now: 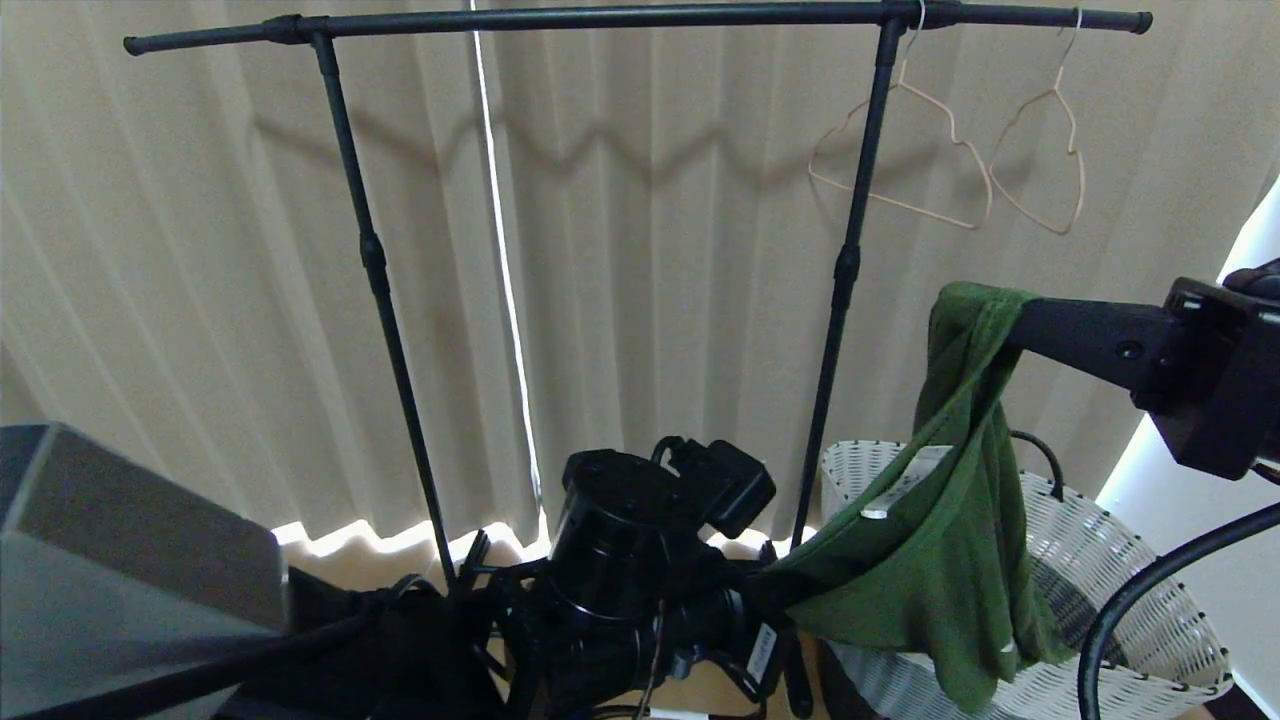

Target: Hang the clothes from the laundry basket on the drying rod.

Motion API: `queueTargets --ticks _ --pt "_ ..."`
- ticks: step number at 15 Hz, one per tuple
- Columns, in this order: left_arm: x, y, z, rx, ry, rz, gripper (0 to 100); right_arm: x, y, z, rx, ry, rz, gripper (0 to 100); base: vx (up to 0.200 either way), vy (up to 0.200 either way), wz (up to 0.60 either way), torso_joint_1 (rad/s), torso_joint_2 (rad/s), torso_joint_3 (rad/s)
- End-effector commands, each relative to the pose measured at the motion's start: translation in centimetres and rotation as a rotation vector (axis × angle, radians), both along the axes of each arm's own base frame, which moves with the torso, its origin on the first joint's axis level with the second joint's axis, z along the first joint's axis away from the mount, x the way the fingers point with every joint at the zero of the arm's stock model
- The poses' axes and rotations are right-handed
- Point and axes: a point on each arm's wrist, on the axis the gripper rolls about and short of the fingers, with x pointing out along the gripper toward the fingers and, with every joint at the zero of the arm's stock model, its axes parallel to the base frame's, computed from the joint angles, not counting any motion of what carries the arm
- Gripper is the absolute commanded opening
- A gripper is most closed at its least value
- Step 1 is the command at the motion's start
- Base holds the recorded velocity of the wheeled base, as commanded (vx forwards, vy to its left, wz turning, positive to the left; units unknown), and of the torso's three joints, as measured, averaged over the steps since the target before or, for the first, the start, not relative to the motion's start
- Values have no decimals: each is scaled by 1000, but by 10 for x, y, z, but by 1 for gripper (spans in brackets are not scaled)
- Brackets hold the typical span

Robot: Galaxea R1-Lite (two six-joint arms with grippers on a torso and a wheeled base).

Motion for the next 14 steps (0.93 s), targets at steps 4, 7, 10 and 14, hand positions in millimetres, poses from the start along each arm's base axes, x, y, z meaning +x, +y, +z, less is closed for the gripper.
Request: queueTargets --ticks 4,7,10,14 --pt "-7 91 89 -79 -143 224 0 28 -6 -16 -132 -28 -90 0 0 0 0 0 0 0" --pt "-10 126 143 -80 -150 315 0 34 -18 -14 -153 -58 -152 0 0 0 0 0 0 0" --pt "-7 144 176 -78 -165 384 0 33 -26 -7 -136 -99 -184 0 0 0 0 0 0 0" --pt "9 149 178 15 -201 517 0 50 -27 -5 -103 -168 -227 0 0 0 0 0 0 0"
